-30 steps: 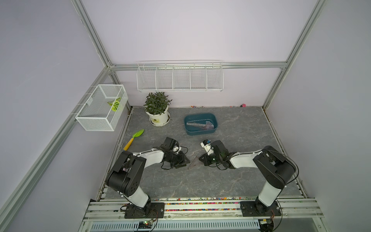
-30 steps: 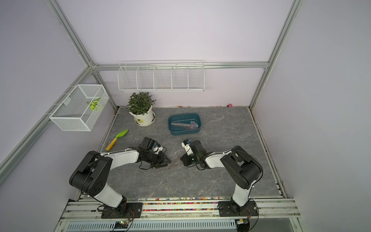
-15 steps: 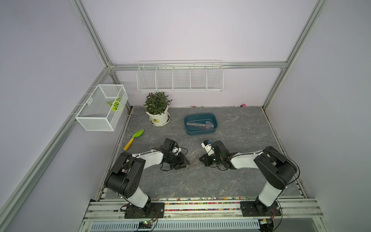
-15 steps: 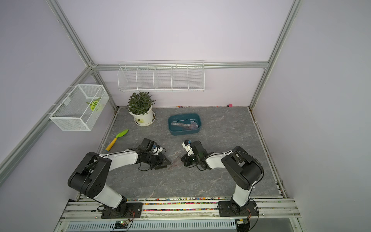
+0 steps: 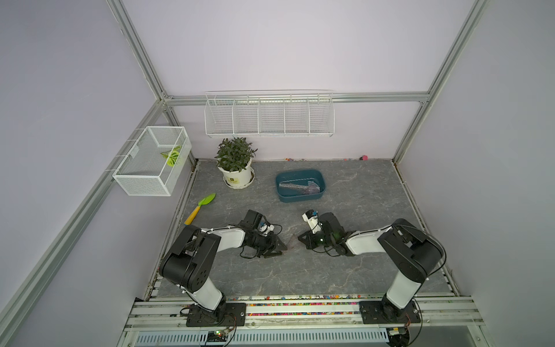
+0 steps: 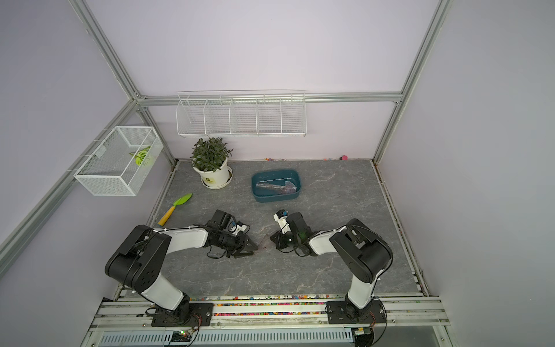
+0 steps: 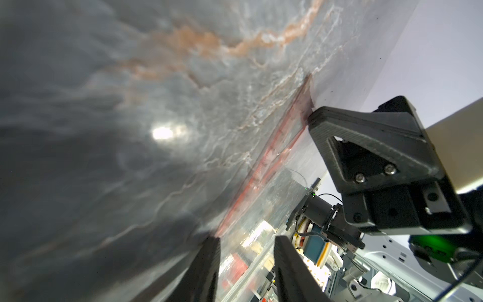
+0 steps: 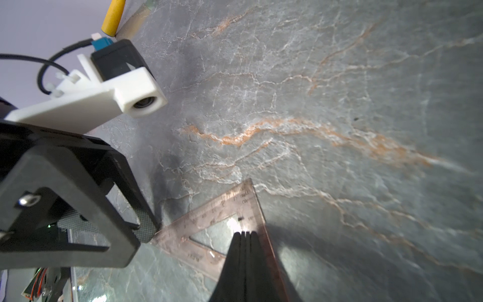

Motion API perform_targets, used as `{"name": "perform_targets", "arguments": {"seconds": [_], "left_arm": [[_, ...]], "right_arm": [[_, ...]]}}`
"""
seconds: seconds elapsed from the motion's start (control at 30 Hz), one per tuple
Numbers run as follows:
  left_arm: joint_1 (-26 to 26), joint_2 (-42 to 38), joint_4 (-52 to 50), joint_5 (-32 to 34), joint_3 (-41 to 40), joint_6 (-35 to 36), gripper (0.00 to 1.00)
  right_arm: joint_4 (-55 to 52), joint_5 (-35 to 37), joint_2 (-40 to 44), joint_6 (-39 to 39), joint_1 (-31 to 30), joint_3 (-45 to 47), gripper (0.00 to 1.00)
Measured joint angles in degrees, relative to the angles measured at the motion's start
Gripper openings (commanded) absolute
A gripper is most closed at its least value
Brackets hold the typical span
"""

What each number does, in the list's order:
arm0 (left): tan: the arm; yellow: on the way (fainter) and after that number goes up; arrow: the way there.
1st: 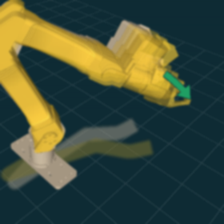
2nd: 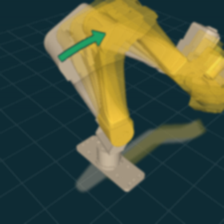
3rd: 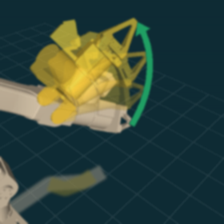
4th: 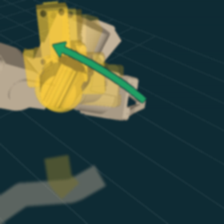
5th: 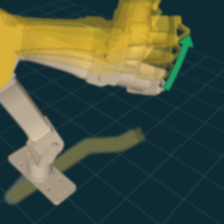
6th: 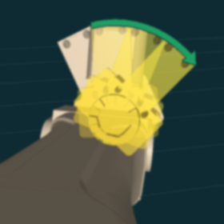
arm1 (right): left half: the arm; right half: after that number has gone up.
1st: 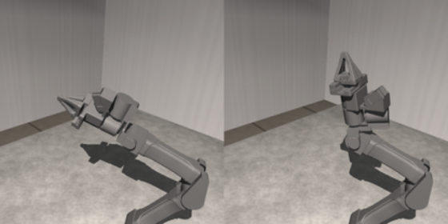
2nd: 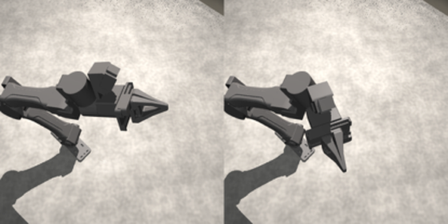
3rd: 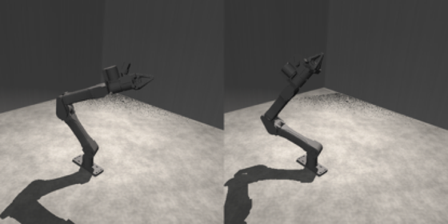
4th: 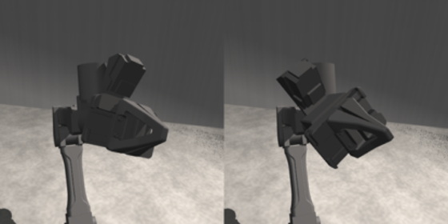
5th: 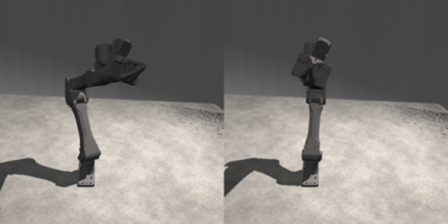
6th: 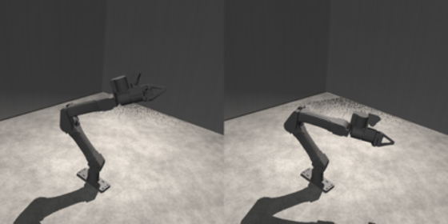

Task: Put the scattered rulers into the storage box
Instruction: Adjust the ruler at the center of the board.

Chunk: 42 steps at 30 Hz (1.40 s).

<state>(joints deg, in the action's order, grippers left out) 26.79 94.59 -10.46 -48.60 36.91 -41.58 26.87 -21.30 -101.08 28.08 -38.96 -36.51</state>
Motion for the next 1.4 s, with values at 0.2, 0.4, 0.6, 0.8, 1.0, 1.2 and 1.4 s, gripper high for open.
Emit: {"name": "perform_targets", "arguments": {"seconds": [0.2,0.4,0.6,0.8,1.0,1.2,1.4], "left_arm": [[0.7,2.1,1.4,-2.2,1.0,-0.2,0.40],[1.6,3.8,2.9,-3.8,1.8,-0.2,0.40],[2.3,5.9,3.1,-5.2,3.5,-0.2,0.40],[4.9,8.8,3.1,-5.4,7.1,0.1,0.41],[7.1,11.4,3.0,-5.5,10.6,0.2,0.41],[8.7,12.8,2.9,-4.5,13.1,0.3,0.42],[8.3,8.6,2.1,0.8,10.7,0.3,0.43]], "right_arm": [[-5.5,0.2,3.3,0.2,0.5,0.2,0.06],[-14.2,1.0,10.6,0.1,1.5,0.0,0.07],[-15.7,0.9,12.1,0.4,1.5,0.1,0.07],[-16.0,0.9,11.9,1.1,1.5,0.8,0.07],[-15.9,0.9,9.9,1.3,1.5,0.9,0.07],[-16.0,0.9,8.9,1.5,1.5,0.8,0.07],[-16.1,0.9,8.9,1.6,1.4,-0.6,0.06]]}}
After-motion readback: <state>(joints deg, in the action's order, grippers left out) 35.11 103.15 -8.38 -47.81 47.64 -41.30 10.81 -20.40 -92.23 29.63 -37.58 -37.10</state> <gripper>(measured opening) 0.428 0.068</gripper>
